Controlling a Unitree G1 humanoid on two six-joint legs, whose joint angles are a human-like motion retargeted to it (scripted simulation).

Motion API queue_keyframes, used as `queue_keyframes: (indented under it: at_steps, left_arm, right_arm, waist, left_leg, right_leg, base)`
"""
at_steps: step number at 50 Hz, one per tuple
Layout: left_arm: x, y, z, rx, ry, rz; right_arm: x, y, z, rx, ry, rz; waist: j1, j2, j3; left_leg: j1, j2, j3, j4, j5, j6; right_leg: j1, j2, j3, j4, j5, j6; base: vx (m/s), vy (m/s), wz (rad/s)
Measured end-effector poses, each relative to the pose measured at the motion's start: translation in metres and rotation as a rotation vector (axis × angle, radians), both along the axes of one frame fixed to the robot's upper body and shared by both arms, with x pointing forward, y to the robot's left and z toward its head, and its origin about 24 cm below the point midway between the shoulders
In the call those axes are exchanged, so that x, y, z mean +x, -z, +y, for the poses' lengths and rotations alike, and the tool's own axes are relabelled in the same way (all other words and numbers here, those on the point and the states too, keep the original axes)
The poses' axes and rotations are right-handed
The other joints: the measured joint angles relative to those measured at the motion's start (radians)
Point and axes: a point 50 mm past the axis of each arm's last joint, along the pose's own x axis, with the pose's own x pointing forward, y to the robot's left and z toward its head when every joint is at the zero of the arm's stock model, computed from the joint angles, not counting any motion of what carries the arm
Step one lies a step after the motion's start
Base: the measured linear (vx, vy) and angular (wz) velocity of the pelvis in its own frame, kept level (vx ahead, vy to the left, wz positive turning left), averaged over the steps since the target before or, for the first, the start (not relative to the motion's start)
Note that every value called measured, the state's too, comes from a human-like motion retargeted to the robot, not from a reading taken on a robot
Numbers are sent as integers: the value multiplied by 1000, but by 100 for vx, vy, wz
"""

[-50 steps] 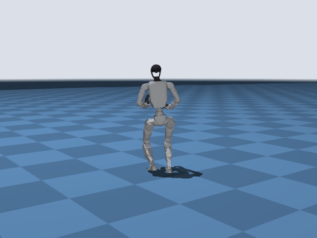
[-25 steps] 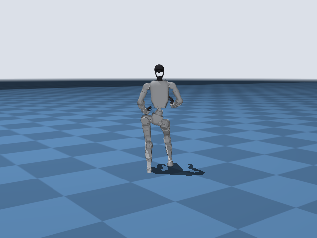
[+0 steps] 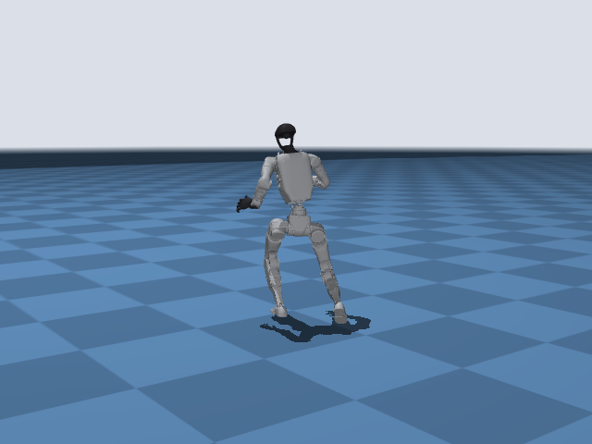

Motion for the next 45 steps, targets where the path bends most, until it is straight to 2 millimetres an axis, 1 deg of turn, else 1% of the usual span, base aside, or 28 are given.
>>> queue_keyframes:
  at_steps: [2,3,5,7,9,10,11,12,14,15,17,18,20,23,25,27,30,31,32,33,35,37,38,40,41,42,43,45]
  left_arm:
    - [-11,13,4,-22,-96,47]
    - [-10,21,2,-28,-126,59]
    - [5,39,-8,-26,-156,69]
    - [40,57,-27,-11,-144,68]
    - [88,57,-53,-21,-88,13]
    - [113,48,-68,-33,-44,-38]
    - [137,27,-85,-56,17,-138]
    - [158,2,-101,-78,84,-250]
    - [183,-65,-132,-117,241,-528]
    - [186,-101,-145,-132,327,-673]
    - [176,-160,-168,-141,513,-919]
    - [167,-183,-177,-137,607,-1015]
    - [149,-211,-193,-117,773,-1141]
    - [132,-224,-205,-58,927,-1191]
    - [127,-222,-208,-15,970,-1187]
    - [126,-217,-205,19,972,-1155]
    - [133,-192,-193,20,892,-1035]
    - [138,-179,-185,12,835,-969]
    - [142,-163,-175,5,775,-898]
    - [145,-144,-164,0,709,-814]
    - [144,-99,-137,8,558,-620]
    - [129,-46,-106,29,404,-382]
    - [115,-19,-91,41,331,-253]
    - [78,33,-65,58,202,11]
    - [58,57,-55,63,154,144]
    - [35,78,-46,68,112,276]
    - [13,98,-39,72,81,405]
    - [-30,129,-30,83,50,644]
  right_arm:
    - [-4,14,6,-27,-29,52]
    - [-5,24,9,-33,-43,95]
    - [-2,56,15,-40,-54,236]
    - [0,114,19,-62,-30,481]
    - [-11,187,16,-99,22,790]
    - [-23,224,11,-118,54,948]
    - [-39,252,3,-128,95,1078]
    - [-56,276,-7,-136,134,1195]
    - [-90,306,-30,-130,212,1355]
    - [-106,314,-41,-120,249,1414]
    - [-131,323,-63,-92,314,1500]
    - [-142,325,-73,-74,345,1535]
    - [-160,329,-89,-32,405,1594]
    - [-177,336,-108,24,492,1671]
    - [-185,342,-118,38,559,1722]
    - [-185,350,-125,49,627,1762]
    - [-185,361,-129,52,708,1804]
    - [-182,362,-130,50,725,1804]
    - [-178,363,-131,47,739,1800]
    - [-173,362,-130,39,745,1787]
    - [-149,355,-128,8,724,1718]
    - [-104,331,-121,-22,651,1540]
    - [-78,310,-114,-28,599,1414]
    - [-26,250,-91,-12,448,1106]
    - [-5,211,-72,11,339,936]
    - [7,170,-51,35,225,767]
    - [12,128,-30,64,103,599]
    - [-1,54,4,116,-114,290]
  waist:
    - [-46,-8,0]
    - [-77,-6,4]
    - [-156,-5,17]
    - [-243,-8,17]
    - [-315,-3,9]
    - [-348,-1,5]
    - [-379,-1,4]
    - [-409,0,3]
    - [-458,11,2]
    - [-479,24,-1]
    - [-488,92,1]
    - [-484,139,6]
    - [-479,218,6]
    - [-470,296,27]
    - [-456,315,34]
    - [-413,332,39]
    - [-307,347,29]
    - [-269,338,29]
    - [-233,321,29]
    - [-202,289,26]
    - [-142,213,14]
    - [-101,142,9]
    - [-94,108,11]
    - [-105,42,21]
    - [-117,23,25]
    - [-129,8,27]
    - [-141,0,25]
    - [-160,-3,7]
  left_leg:
    - [97,-112,6,-96,-32,14]
    - [142,-160,5,-120,-73,32]
    - [204,-244,6,-132,-167,75]
    - [230,-312,6,-120,-215,95]
    - [269,-372,-11,-134,-225,97]
    - [294,-404,-25,-149,-225,97]
    - [324,-436,-42,-169,-225,96]
    - [355,-466,-60,-191,-225,95]
    - [424,-503,-92,-238,-225,89]
    - [459,-510,-106,-256,-225,82]
    - [528,-461,-137,-245,-207,27]
    - [561,-423,-153,-237,-173,-16]
    - [596,-364,-175,-193,-86,-114]
    - [568,-315,-169,-19,114,-297]
    - [517,-269,-122,129,145,-335]
    - [440,-140,-113,268,52,-320]
    - [325,67,-168,334,-136,-202]
    - [304,86,-213,282,-182,-168]
    - [286,81,-264,219,-215,-136]
    - [271,28,-327,132,-223,-109]
    - [279,-132,-471,-19,-222,-74]
    - [330,-270,-565,-110,-192,-53]
    - [358,-320,-574,-141,-185,-39]
    - [397,-389,-521,-196,-186,-4]
    - [404,-392,-472,-210,-195,10]
    - [407,-390,-424,-221,-205,23]
    - [402,-379,-377,-224,-218,34]
    - [379,-349,-303,-229,-225,45]
  right_leg:
    - [-5,-45,30,127,44,-25]
    - [-16,-54,52,210,34,-45]
    - [-63,-33,109,392,-8,-81]
    - [-161,49,153,553,-71,-109]
    - [-282,148,164,621,-115,-137]
    - [-340,191,163,622,-132,-151]
    - [-385,221,158,581,-149,-162]
    - [-423,249,150,528,-167,-171]
    - [-465,297,119,366,-209,-175]
    - [-475,324,96,271,-230,-176]
    - [-441,421,28,56,-254,-178]
    - [-407,474,-9,-54,-255,-185]
    - [-333,547,-69,-217,-249,-205]
    - [-210,581,-126,-290,-255,-246]
    - [-158,562,-141,-251,-313,-278]
    - [-114,572,-140,-232,-368,-314]
    - [-49,610,-96,-227,-409,-332]
    - [-11,612,-61,-236,-409,-322]
    - [23,604,-23,-240,-409,-310]
    - [50,577,23,-234,-409,-292]
    - [80,528,145,-204,-399,-249]
    - [89,503,287,-153,-383,-206]
    - [90,487,350,-117,-374,-178]
    - [75,431,437,-27,-351,-110]
    - [35,412,439,33,-323,-78]
    - [-13,395,431,95,-293,-49]
    - [-79,383,405,160,-259,-26]
    - [-218,383,335,262,-203,1]
  base:
    - [57,47,71]
    - [54,46,79]
    - [50,43,100]
    - [48,38,127]
    - [53,37,140]
    - [60,37,159]
    - [65,36,168]
    - [70,35,175]
    - [76,33,157]
    - [83,31,110]
    - [87,29,54]
    - [86,28,22]
    - [81,28,23]
    - [69,30,44]
    - [64,31,47]
    - [62,21,4]
    - [62,24,-70]
    - [62,28,-109]
    - [60,30,-108]
    - [57,32,-116]
    - [53,34,-155]
    - [43,39,-207]
    - [35,42,-208]
    - [26,43,-198]
    - [15,40,-200]
    - [7,37,-205]
    - [3,34,-196]
    - [-2,30,-169]
